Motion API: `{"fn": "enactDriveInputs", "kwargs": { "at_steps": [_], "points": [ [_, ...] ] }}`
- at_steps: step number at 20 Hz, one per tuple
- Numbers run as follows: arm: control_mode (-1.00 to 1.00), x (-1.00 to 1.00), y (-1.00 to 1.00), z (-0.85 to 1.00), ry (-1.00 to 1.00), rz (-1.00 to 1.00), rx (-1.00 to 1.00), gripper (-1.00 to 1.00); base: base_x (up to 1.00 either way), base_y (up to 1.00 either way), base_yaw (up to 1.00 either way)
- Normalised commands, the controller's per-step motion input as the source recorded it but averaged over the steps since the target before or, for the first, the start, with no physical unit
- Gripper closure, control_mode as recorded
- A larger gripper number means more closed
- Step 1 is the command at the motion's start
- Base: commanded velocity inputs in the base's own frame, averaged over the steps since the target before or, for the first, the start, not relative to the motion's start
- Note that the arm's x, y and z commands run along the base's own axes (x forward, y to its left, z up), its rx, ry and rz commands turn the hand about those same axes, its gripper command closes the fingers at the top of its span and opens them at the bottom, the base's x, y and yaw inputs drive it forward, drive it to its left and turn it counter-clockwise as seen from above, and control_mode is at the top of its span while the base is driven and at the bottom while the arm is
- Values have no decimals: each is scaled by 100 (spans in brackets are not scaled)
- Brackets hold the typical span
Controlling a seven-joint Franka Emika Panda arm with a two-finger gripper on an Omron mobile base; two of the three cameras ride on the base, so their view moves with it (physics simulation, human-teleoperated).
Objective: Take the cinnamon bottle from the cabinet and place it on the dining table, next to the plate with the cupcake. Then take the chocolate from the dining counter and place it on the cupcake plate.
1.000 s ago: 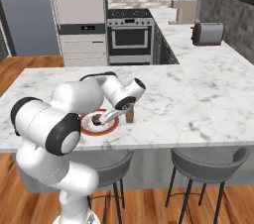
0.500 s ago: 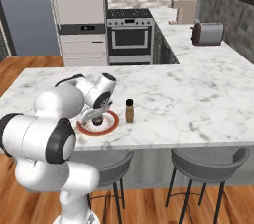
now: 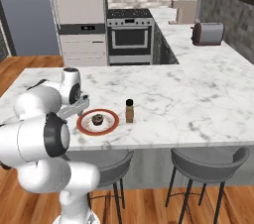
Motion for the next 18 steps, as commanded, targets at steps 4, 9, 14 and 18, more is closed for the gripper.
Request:
{"fn": "enactDriveInputs", "kwargs": {
  "at_steps": [4,9,14,18],
  "points": [
    [-100,4,60,6,0,-25,-8,-100,0,0,0],
    [-100,3,52,1,0,-31,4,-100,0,0,0],
    [-100,1,57,-1,-1,-33,8,-100,0,0,0],
    [-100,0,54,-10,-3,-36,0,-100,0,0,0]
  ]
}}
